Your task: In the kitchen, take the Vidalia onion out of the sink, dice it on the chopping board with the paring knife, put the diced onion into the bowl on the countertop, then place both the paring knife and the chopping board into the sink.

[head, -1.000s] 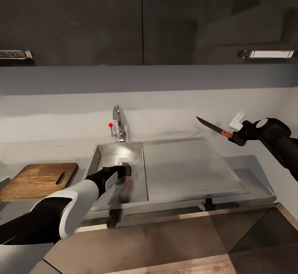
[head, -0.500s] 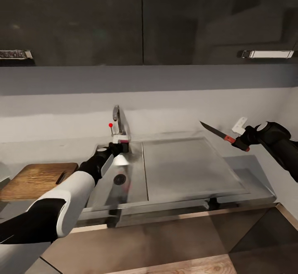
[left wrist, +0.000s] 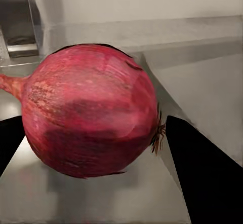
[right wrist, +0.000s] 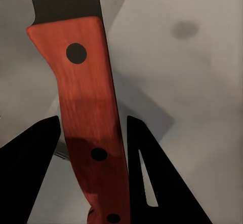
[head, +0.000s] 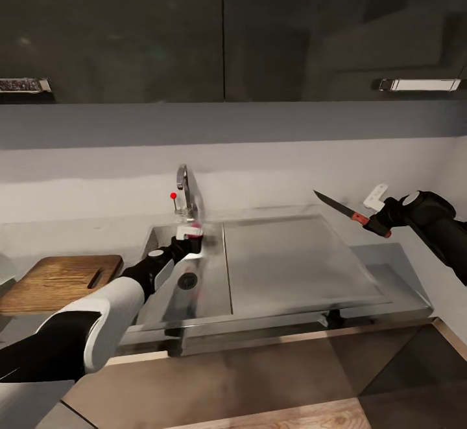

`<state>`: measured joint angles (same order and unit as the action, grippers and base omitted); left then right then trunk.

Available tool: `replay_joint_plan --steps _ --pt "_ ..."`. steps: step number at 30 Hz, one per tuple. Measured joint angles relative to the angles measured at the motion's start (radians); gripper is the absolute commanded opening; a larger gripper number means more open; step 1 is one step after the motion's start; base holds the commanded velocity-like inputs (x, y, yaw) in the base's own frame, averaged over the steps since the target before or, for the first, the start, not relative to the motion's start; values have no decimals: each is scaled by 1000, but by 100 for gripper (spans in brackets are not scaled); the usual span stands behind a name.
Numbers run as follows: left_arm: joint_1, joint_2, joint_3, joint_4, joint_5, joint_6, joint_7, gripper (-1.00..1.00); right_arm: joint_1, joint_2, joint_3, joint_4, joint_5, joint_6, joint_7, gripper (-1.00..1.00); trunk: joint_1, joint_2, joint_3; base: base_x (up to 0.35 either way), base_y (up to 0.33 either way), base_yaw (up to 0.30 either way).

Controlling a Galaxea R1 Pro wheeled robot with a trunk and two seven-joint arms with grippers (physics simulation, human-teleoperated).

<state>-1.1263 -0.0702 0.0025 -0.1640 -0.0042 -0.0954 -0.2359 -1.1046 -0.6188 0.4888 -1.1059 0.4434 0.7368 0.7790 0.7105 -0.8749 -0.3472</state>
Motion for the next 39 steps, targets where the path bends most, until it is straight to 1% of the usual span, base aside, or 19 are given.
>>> replay_joint_plan --steps 5,11,15,18,20,23,27,30,31,32,33,34,35,36,37,38,39 --pt "0 8 0 32 0 -21 0 -100 0 0 1 4 0 0 0 -100 0 0 0 -203 129 0" --pt "0 11 0 40 0 -25 0 -100 0 0 1 6 0 0 0 -100 1 0 0 -269 87 0" --pt "0 16 0 40 0 -28 0 -100 0 0 1 12 0 0 0 -100 0 0 0 -95 21 0" --pt "0 19 1 38 0 -48 0 -100 0 0 2 17 0 0 0 -100 0 0 0 -26 6 0" --pt "0 28 2 32 1 -58 0 -100 0 0 3 18 0 0 -1 -100 0 0 0 -10 2 0" --pt "0 46 3 -8 2 -65 0 -100 0 0 4 20 0 0 -10 -100 0 0 0 -4 1 0" --pt "0 60 2 -41 2 -64 -5 -100 0 0 4 31 0 -1 -18 -100 0 0 0 -1 0 0" --pt "0 66 3 -92 2 -56 -9 -100 0 0 4 46 0 -1 -19 -100 0 0 0 0 0 0" --pt "0 68 3 -118 2 -40 -9 -100 0 0 4 50 0 -1 -20 -100 0 0 0 0 0 0" --pt "0 70 3 -169 2 36 -10 -100 0 0 4 60 0 -1 -20 -100 0 0 0 0 0 0" --pt "-1 82 3 -239 3 123 -16 -100 0 0 4 68 0 -1 -20 -100 0 0 0 0 0 0" --pt "-1 92 3 -276 2 152 -28 -100 0 0 4 71 0 -1 -20 -100 0 0 0 0 0 0" --pt "-1 98 2 -295 2 163 -37 -100 0 0 4 73 0 -1 -20 -100 0 0 0 0 0 0" --pt "-1 112 3 -333 3 179 -63 -100 0 0 4 74 0 -1 -20 -100 0 0 0 0 0 0" --pt "-1 134 3 -397 4 194 -114 -100 0 0 4 76 0 -1 -20 -100 0 0 0 0 0 0" --pt "0 147 2 -438 4 199 -145 -100 0 0 4 77 0 -1 -20 -100 0 0 0 0 0 0" --pt "14 174 2 -494 4 203 -182 -100 0 0 4 79 -1 -1 -20 -100 0 0 0 0 0 0"
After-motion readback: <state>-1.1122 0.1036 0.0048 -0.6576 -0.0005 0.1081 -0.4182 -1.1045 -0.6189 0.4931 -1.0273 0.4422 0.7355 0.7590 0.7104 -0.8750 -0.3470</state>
